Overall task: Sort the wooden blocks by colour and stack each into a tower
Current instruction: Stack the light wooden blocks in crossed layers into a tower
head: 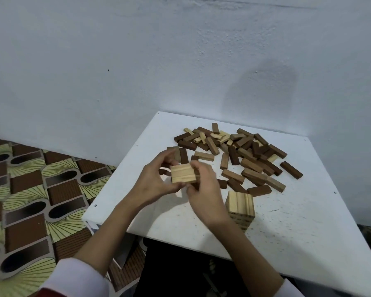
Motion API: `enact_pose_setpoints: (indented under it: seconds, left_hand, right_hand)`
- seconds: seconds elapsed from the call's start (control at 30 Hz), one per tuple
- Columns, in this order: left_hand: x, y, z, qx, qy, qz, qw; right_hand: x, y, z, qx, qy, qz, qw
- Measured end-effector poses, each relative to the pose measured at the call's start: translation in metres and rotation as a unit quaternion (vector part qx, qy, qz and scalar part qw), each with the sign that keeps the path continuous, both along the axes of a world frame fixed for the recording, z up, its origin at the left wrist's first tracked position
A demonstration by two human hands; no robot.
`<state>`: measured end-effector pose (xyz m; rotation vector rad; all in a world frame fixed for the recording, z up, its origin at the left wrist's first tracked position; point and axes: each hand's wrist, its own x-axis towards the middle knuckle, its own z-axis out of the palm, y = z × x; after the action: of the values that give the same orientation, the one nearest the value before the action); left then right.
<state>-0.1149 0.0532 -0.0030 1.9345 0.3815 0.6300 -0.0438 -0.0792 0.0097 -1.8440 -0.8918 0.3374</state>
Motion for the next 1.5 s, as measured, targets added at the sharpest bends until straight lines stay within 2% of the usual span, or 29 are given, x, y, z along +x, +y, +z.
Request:
enact_pose_setpoints:
  seconds: [0.1, 0.17, 0.3, 0.5, 0.67, 0.87, 1.17, 1.5]
  left_hand:
    - [0.008, -0.013, 0.023, 0.013, -0.026, -0.022, 0.999]
    - [0.015, -0.022, 0.033, 0.025, -0.027, -0.053, 0.998]
    - [0.034, -0.048, 0.040, 0.023, -0.012, -0.107, 0.994]
    - [0.056, -0.078, 0.023, 0.063, 0.027, -0.158, 0.985]
    - [0.058, -0.091, 0.015, 0.097, 0.060, -0.184, 0.976]
    - [0.060, -0.094, 0.008, 0.131, 0.085, -0.187, 0.970]
    - [0.057, -0.092, 0.000, 0.135, 0.097, -0.199, 0.966]
    - [0.059, -0.090, 0.001, 0.148, 0.121, -0.200, 0.961]
  right_hand:
    - [0.015, -0.019, 0.026, 0.027, 0.026, 0.013, 0.999]
    - [0.027, -0.038, 0.040, 0.010, 0.029, 0.028, 0.999]
    - [0.051, -0.075, 0.050, -0.031, -0.017, 0.051, 0.998]
    - [0.075, -0.111, 0.028, -0.066, -0.047, 0.046, 0.996]
    - [0.080, -0.129, 0.004, -0.077, -0.122, 0.070, 0.987]
    - [0.078, -0.130, -0.002, -0.096, -0.104, 0.070, 0.987]
    - [0.077, -0.129, -0.007, -0.127, -0.057, 0.067, 0.988]
    - [0.075, -0.126, -0.004, -0.111, -0.032, 0.072, 0.991]
